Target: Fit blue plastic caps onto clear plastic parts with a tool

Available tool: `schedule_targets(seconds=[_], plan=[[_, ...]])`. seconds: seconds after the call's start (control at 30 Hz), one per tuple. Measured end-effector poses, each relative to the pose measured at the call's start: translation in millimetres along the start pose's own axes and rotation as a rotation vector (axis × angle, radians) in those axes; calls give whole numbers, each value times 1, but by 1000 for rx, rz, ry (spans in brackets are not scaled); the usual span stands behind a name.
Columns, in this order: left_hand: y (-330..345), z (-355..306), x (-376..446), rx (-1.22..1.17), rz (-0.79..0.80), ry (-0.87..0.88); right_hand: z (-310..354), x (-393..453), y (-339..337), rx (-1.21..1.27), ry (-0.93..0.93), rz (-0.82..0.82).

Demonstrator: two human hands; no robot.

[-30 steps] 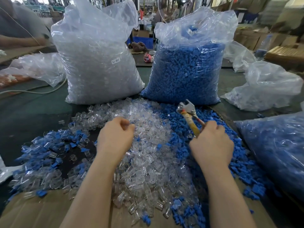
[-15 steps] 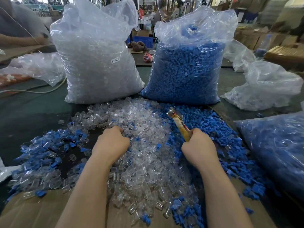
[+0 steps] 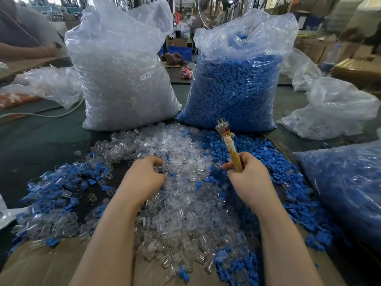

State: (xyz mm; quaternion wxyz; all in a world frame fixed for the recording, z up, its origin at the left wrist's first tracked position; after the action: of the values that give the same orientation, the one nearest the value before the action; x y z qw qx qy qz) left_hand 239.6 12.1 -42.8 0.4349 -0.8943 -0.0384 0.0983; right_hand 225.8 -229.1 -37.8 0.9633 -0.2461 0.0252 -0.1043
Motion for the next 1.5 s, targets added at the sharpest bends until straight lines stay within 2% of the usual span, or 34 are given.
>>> schedule_targets(seconds=[0.17,0.37,0.53,0.8,1.1,1.23,1.4,1.5], plan=[[1,4,2,-28,16,-12,2,-1,0,-40,-47,-8],[3,-8,-2,-190,75,71,8,-5,5,-80,-78,103],[3,-12,-4,-197,129,104,6,-3,9,-235,-87,132],[5,-11,-5,-172,80,110,1,0,10,-267,-109,84],[3,-14,-6,-158,-25,123,0,1,9,-151,-96,50],[1,-17,-5,-267,-51,97,2,0,11,-130,-98,64],[1,-20,-6,-566,5,66,5,-2,16,-203,-119,64],[1,-25,-8,-631,17,80,7,-3,16,-168,-123,45]])
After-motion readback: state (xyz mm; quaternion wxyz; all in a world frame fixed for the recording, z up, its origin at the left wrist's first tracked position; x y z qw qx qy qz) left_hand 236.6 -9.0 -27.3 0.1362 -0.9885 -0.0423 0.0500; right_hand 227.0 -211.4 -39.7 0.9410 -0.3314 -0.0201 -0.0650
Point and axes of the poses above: each hand's wrist, its own x-axis towards the middle knuckle, its own y-axis out of the palm, z = x × y, the point moved 4 cm from there along x, towards the middle knuckle, and after that the axes turned 7 degrees about x, right-handed, at the moved point
